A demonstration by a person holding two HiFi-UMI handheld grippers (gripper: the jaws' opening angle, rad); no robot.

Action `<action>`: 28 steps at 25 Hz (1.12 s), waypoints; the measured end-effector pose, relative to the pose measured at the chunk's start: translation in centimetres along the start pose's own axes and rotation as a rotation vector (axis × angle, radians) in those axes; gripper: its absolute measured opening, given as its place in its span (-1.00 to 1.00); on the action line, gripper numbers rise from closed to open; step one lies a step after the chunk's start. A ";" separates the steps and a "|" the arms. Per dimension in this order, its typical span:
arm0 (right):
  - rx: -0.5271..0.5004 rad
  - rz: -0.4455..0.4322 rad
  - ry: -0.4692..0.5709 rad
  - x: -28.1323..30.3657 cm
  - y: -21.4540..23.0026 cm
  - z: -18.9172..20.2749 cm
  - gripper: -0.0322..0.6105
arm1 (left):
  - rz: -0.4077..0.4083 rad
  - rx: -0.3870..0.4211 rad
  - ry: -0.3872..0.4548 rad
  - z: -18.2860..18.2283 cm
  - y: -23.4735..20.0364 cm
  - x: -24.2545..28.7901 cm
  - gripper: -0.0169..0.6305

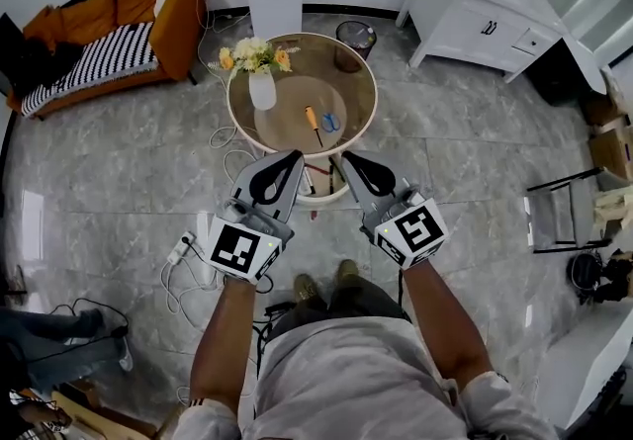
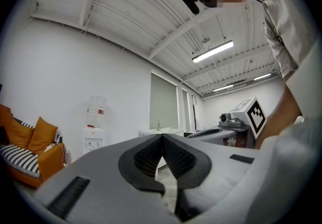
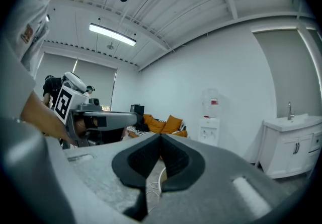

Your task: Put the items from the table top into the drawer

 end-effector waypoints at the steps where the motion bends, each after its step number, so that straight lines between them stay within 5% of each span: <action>1: 0.001 0.005 -0.009 0.2 0.2 0.5 -0.90 | -0.003 -0.002 -0.003 0.4 -0.2 0.2 -0.95; 18: -0.085 0.031 -0.131 4.0 8.8 8.9 -0.90 | -0.095 0.066 -0.057 8.5 -2.8 8.6 -0.95; 28: -0.019 0.098 -0.182 7.3 13.4 14.6 -0.90 | -0.103 0.102 -0.100 13.9 -6.1 12.3 -0.95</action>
Point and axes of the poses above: the fingertips, and each gripper's own axes: x forward along the fingers, y to its right, z out of its underside, the point moved 2 cm from there along -x, backward along the fingers, and after that the axes turned 12 degrees about -z, right-handed, at the moved point
